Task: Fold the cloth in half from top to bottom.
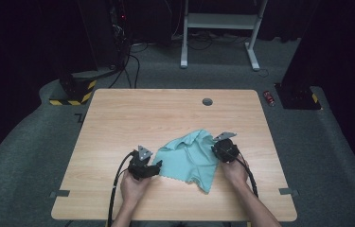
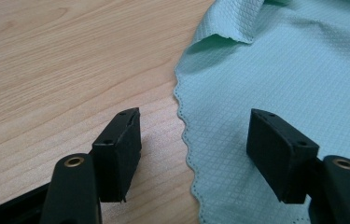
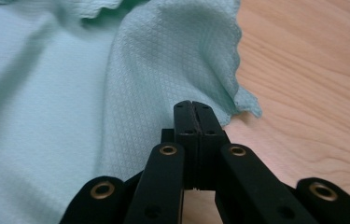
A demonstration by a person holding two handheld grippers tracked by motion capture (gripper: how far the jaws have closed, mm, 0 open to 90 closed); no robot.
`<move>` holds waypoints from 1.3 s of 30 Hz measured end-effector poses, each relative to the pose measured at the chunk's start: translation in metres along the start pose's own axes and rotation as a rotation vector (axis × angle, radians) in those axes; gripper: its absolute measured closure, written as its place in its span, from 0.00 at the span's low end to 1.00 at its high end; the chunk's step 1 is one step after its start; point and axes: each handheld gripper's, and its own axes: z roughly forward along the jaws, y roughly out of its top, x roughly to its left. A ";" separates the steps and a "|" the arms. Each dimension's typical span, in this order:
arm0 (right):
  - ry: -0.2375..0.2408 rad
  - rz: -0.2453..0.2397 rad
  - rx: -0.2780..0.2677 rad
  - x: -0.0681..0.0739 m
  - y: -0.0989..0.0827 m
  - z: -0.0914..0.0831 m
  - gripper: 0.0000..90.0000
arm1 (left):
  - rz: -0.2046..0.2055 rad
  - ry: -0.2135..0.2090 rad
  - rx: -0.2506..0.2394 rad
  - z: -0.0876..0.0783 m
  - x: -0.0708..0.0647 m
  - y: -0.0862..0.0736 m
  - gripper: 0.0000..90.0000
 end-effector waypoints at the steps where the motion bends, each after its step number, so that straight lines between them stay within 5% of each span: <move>1: 0.001 0.017 0.005 -0.004 0.001 0.001 1.00 | 0.003 0.000 0.001 0.000 0.000 0.000 0.40; 5: -0.020 0.048 0.014 -0.014 0.002 0.002 1.00 | 0.003 -0.002 0.001 0.000 0.000 0.000 0.39; 10: 0.010 0.076 -0.019 -0.018 0.000 -0.005 0.94 | 0.005 -0.002 0.001 0.000 0.000 0.000 0.39; 14: 0.073 0.052 -0.095 0.002 -0.014 -0.030 0.89 | 0.005 -0.002 0.001 0.000 0.000 0.000 0.39; 20: 0.129 0.001 -0.081 0.028 -0.045 -0.042 0.78 | 0.006 -0.002 0.001 0.000 0.000 0.000 0.39; 29: 0.119 -0.018 -0.081 0.020 -0.051 -0.036 0.85 | -0.017 -0.005 -0.004 -0.003 -0.003 -0.002 0.39; 35: 0.079 -0.032 -0.058 0.014 -0.051 -0.038 0.80 | 0.008 -0.025 -0.004 -0.010 -0.016 -0.008 0.42; 39: 0.058 0.005 -0.053 0.008 -0.051 -0.038 0.73 | 0.007 -0.031 -0.012 -0.011 -0.016 -0.009 0.47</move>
